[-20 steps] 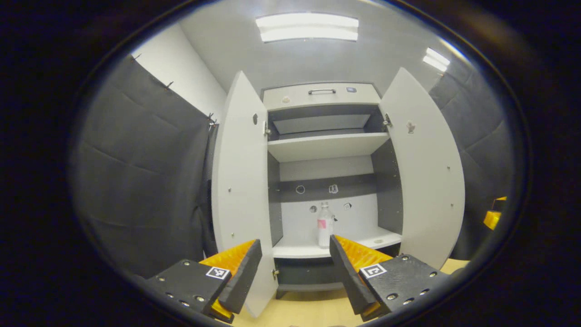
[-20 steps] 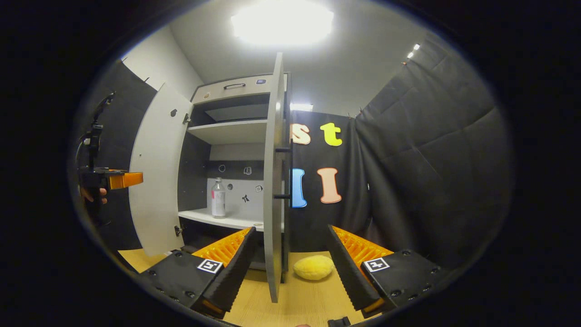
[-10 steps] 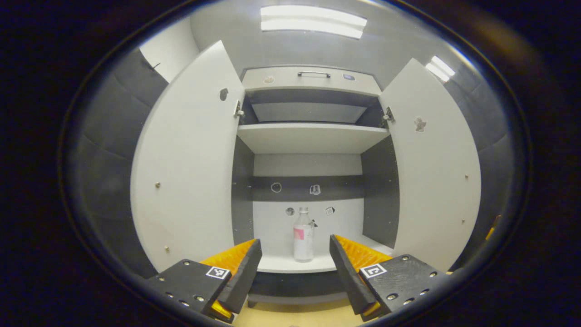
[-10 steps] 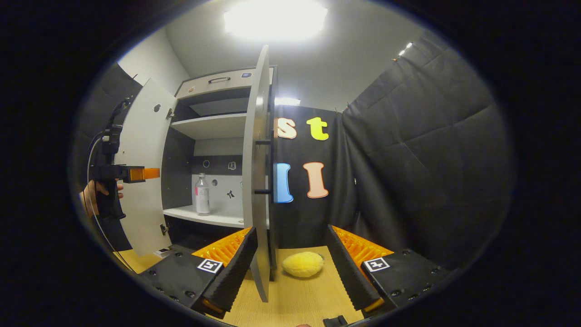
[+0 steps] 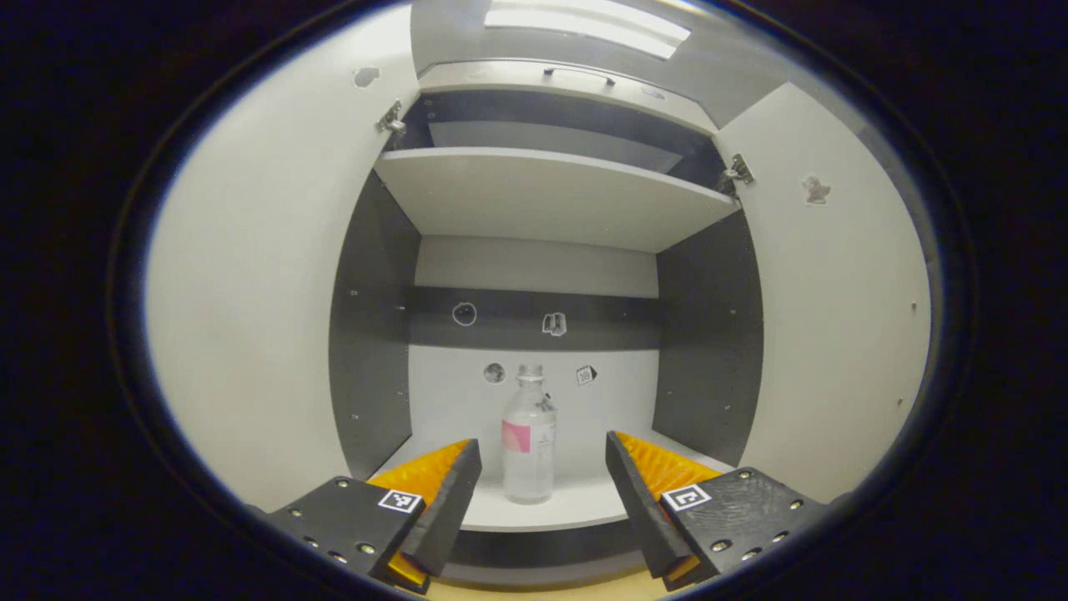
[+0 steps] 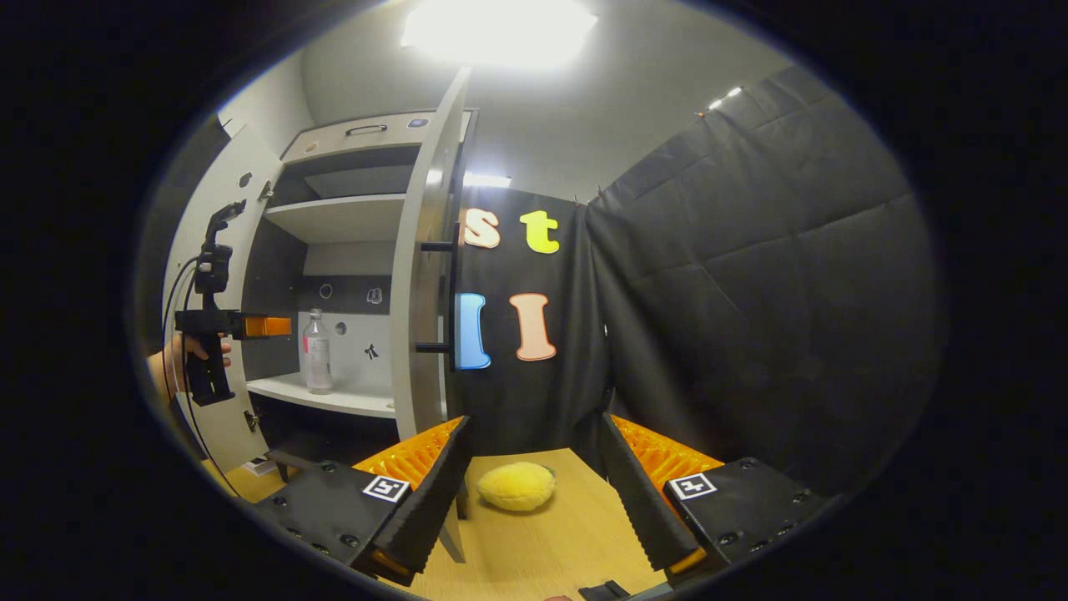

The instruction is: Grasp the bottle in the cabinet with the left hand and place it on the coaster, then close the right door with the right hand and the left door with the left hand.

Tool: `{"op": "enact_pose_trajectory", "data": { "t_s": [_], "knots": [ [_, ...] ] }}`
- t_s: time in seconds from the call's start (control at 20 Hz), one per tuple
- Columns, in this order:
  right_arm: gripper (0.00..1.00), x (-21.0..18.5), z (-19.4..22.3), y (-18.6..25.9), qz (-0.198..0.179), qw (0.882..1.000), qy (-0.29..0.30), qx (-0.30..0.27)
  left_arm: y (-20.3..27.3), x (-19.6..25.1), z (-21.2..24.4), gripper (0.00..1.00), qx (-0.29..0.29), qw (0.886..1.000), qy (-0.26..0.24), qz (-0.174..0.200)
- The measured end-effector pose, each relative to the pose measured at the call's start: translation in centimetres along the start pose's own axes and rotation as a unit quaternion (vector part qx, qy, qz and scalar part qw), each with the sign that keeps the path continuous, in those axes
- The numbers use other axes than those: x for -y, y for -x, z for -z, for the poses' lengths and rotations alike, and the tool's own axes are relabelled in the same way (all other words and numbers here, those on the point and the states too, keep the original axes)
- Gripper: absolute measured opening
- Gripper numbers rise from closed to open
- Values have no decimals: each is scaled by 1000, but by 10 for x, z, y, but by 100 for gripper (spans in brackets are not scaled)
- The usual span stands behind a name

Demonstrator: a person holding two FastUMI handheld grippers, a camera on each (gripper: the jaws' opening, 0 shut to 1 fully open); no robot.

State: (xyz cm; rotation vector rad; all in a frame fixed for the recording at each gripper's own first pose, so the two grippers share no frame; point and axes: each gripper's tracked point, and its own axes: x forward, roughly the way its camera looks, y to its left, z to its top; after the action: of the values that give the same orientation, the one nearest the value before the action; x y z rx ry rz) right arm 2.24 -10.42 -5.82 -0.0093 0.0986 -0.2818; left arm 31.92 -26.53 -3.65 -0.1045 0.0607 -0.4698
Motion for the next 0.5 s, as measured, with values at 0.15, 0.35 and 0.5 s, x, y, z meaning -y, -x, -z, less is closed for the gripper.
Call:
{"op": "enact_pose_trajectory", "data": {
  "t_s": [0.15, 0.35, 0.5],
  "knots": [
    [97, 2, -4, -2, 21, 1000, 8, 3, -29, -4, 6, 88, -1, 1000, -1, 5],
    [97, 2, 4, -4, 45, 999, 15, -7, -70, -16, 18, 88, -5, 1000, -21, 8],
    [97, 3, 8, -4, 60, 998, 11, -12, -93, -15, 36, 88, -30, 999, -26, 22]
  ]
}}
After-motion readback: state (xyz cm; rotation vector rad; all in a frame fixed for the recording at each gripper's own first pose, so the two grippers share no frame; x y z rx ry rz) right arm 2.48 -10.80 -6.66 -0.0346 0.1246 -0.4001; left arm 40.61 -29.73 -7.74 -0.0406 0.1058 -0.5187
